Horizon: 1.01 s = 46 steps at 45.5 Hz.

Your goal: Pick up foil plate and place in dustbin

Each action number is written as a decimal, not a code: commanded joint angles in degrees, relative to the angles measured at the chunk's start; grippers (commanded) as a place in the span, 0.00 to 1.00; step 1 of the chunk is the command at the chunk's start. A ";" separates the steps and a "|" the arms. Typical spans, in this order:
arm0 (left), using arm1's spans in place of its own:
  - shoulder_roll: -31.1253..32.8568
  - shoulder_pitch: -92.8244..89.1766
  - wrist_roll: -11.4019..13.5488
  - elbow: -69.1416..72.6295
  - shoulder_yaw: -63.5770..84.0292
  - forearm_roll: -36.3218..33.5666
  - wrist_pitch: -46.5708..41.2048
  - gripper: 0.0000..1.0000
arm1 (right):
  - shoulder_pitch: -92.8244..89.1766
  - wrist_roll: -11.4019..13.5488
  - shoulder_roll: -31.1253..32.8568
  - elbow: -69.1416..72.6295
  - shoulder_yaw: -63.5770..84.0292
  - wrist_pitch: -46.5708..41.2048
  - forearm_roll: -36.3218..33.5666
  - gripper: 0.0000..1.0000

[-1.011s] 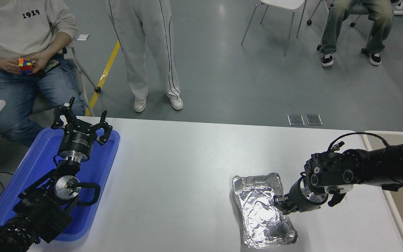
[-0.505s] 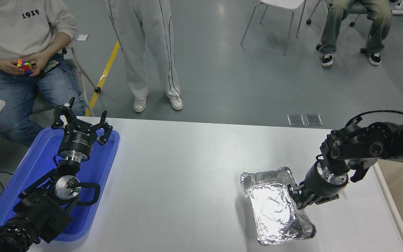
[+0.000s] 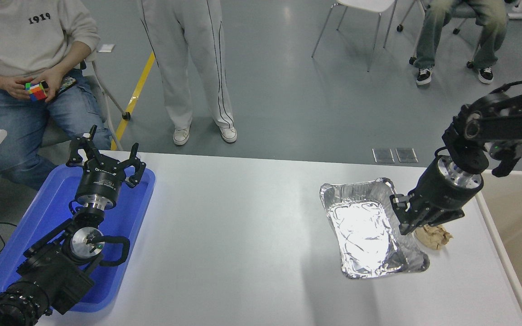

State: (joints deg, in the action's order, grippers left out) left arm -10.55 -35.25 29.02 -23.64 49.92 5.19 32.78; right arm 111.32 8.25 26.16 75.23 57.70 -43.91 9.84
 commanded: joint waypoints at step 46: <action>0.00 0.00 -0.01 0.00 0.00 0.00 0.00 1.00 | 21.48 0.01 3.45 1.94 17.00 -1.09 -2.45 0.00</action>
State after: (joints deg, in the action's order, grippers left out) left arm -10.55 -35.24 29.01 -23.64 49.92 5.18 32.78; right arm 132.10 8.25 26.99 77.40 70.57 -44.99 6.94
